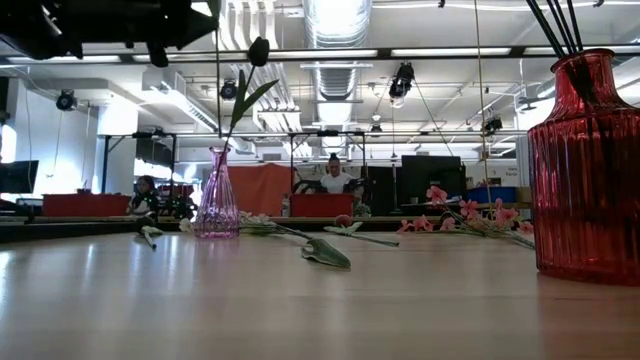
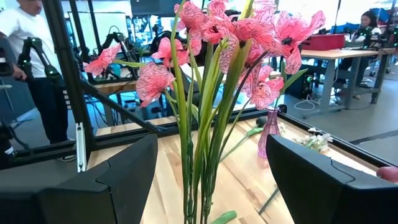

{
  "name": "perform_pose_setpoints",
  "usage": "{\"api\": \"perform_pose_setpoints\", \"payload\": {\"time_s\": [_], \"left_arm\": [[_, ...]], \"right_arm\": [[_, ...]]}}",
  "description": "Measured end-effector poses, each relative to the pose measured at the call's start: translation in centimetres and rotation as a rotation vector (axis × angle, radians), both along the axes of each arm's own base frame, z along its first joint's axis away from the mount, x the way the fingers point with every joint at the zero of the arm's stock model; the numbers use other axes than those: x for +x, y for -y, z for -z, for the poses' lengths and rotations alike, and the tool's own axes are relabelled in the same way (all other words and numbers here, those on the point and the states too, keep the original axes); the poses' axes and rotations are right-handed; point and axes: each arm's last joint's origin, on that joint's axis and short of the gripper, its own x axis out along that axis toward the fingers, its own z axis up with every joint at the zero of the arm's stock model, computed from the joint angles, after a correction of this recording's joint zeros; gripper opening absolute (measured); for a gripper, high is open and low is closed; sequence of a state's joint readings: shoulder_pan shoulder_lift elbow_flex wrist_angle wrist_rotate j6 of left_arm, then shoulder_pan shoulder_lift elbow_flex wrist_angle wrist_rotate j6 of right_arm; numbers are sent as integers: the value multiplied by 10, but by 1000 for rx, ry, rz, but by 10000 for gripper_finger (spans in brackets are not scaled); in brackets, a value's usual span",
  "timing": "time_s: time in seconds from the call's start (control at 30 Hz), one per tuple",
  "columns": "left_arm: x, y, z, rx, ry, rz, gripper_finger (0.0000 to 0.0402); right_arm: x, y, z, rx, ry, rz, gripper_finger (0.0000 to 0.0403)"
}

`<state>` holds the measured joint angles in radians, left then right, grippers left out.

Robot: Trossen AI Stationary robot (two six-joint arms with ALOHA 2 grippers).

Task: Sort flowers into vase by color
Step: Put the bottom red flower into the purple vase

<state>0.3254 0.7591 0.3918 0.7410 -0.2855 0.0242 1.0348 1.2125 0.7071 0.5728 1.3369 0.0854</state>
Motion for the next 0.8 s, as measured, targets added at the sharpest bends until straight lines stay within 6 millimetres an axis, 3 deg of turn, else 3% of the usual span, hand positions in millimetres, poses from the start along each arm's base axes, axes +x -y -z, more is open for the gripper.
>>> {"api": "perform_pose_setpoints", "payload": {"time_s": [0.53,0.8], "left_arm": [[13,-8,12,-82,-33,-33,3],[15,-8,17,-120,-64,-27,82]], "right_arm": [[0,0,0,6,2,-2,290],[0,0,0,22,7,-1,290]]}}
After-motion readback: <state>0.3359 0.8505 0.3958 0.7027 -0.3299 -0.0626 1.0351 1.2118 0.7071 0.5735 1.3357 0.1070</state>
